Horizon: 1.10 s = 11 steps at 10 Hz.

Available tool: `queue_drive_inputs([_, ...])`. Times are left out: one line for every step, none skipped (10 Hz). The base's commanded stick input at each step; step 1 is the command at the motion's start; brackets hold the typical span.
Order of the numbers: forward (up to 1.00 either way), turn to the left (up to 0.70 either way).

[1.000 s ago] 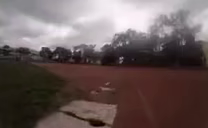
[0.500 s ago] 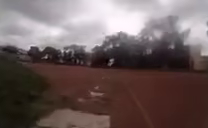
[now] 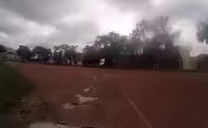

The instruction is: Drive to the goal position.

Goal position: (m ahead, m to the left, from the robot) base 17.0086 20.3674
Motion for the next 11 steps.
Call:
queue_drive_inputs([0.70, 0.00])
queue_drive_inputs([0.70, 0.00])
queue_drive_inputs([0.70, 0.00])
queue_drive_inputs([0.70, 0.00])
queue_drive_inputs([0.70, 0.00])
queue_drive_inputs([0.70, 0.00])
queue_drive_inputs([0.70, 0.00])
queue_drive_inputs([0.70, 0.00])
queue_drive_inputs([0.70, 0.00])
queue_drive_inputs([0.70, 0.00])
queue_drive_inputs([0.70, 0.00])
